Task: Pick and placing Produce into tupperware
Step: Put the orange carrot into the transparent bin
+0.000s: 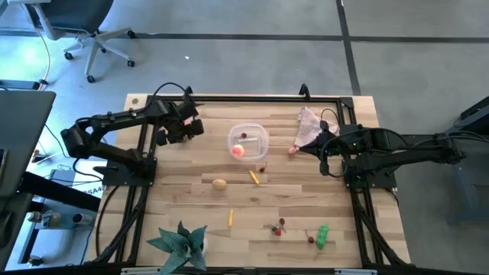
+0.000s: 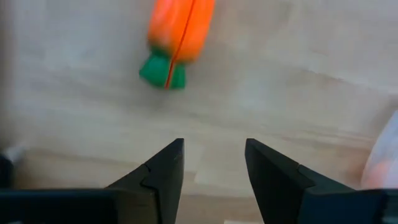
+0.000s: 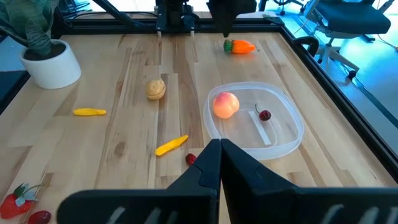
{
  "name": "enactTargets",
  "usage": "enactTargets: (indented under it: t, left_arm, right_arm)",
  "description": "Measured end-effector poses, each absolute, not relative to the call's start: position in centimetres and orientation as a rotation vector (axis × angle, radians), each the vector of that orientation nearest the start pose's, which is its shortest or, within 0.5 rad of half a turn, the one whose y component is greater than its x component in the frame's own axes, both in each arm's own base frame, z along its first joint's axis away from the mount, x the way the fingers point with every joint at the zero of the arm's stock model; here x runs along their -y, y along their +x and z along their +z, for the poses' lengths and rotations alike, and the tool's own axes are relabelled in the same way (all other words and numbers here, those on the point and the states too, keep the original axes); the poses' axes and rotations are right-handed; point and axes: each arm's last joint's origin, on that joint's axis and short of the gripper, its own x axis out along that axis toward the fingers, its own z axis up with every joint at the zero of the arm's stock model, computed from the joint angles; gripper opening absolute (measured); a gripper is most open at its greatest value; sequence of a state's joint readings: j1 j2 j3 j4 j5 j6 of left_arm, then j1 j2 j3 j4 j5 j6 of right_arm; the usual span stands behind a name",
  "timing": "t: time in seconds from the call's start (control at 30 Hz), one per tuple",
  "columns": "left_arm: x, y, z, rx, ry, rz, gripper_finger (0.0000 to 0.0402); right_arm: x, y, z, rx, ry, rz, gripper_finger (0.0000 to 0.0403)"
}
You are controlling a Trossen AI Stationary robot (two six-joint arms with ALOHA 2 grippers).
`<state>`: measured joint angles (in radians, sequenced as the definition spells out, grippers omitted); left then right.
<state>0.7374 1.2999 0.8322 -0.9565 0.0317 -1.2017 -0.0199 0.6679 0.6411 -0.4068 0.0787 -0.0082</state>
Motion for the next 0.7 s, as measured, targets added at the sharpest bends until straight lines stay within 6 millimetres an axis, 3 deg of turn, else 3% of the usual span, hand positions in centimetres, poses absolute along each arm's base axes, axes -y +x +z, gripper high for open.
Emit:
enactTargets:
  t: [0.47, 0.7]
  left_arm:
    - [-15.15, 14.57, 20.53, -0.884, -1.270, 1.464, 0.0327]
    - [-14.73, 14.48, 20.45, -0.978, -1.286, 1.370, 0.0358]
  right_arm:
    - [0.52, 14.68, 27.98, -0.434, -0.021, -0.095, 0.0000]
    - [0.52, 14.68, 27.98, -0.434, -0.020, -0.095, 0.0000]
